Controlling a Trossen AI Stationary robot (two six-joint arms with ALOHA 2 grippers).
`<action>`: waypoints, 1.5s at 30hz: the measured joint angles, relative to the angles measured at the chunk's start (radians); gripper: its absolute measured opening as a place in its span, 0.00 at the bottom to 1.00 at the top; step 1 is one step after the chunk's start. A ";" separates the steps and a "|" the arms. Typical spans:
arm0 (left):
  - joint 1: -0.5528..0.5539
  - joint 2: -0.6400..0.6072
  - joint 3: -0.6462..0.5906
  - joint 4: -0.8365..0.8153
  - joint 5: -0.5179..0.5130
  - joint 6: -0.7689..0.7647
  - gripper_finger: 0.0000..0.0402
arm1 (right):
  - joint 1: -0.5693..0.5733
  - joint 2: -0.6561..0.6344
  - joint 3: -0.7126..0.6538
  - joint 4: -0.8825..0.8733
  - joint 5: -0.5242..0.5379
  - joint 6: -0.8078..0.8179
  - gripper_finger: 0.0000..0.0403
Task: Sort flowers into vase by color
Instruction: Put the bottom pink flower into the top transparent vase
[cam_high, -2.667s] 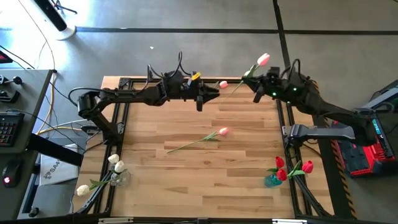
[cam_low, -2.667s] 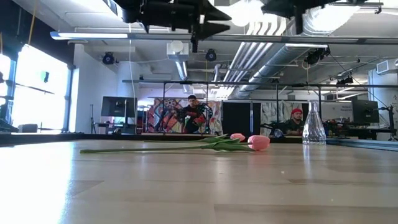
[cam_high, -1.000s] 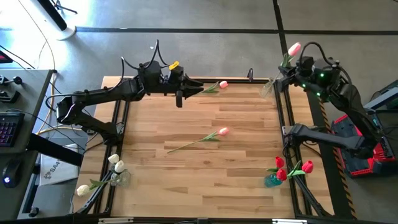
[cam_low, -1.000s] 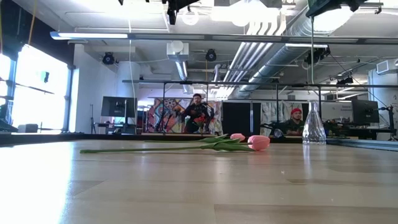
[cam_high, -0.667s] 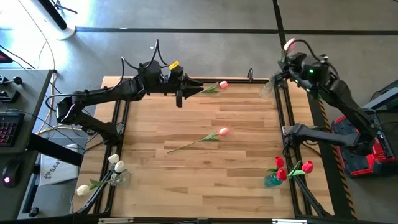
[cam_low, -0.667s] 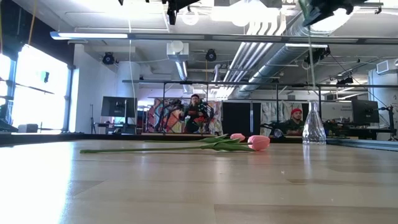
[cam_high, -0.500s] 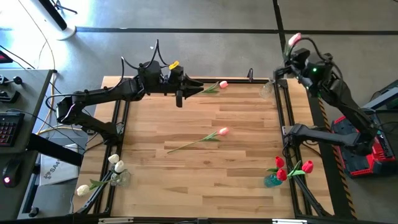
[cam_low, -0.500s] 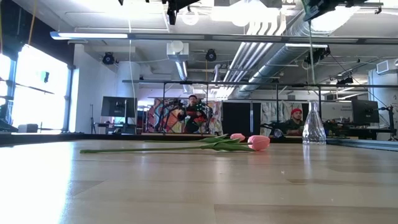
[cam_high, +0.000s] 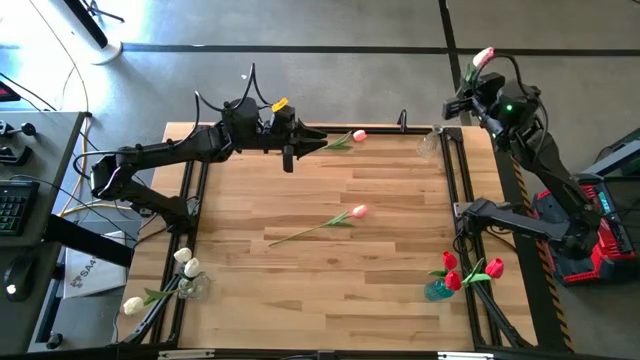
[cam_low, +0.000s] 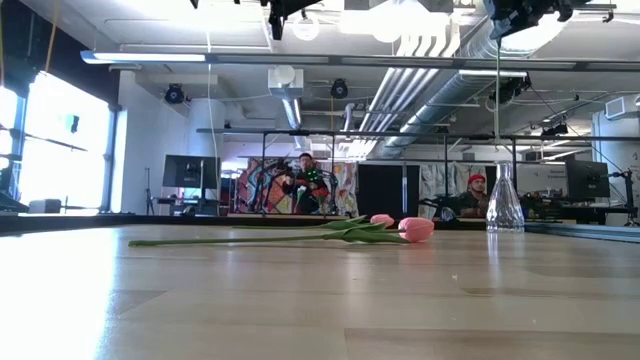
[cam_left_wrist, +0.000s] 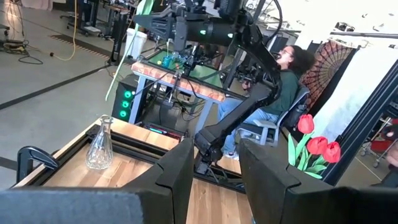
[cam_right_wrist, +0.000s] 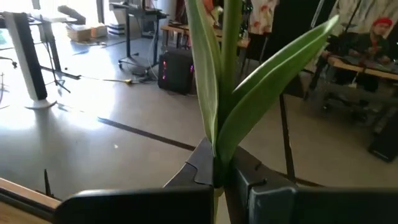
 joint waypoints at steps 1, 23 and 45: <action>0.000 0.000 0.000 0.000 0.000 0.000 0.29 | 0.000 0.003 0.000 0.002 0.002 0.001 0.00; 0.000 0.000 0.000 0.000 0.000 0.000 0.29 | 0.000 -0.013 0.074 -0.076 -0.142 -0.048 0.00; 0.000 0.000 0.000 0.000 0.000 0.000 0.29 | -0.168 0.151 0.159 -0.218 -0.397 -0.127 0.00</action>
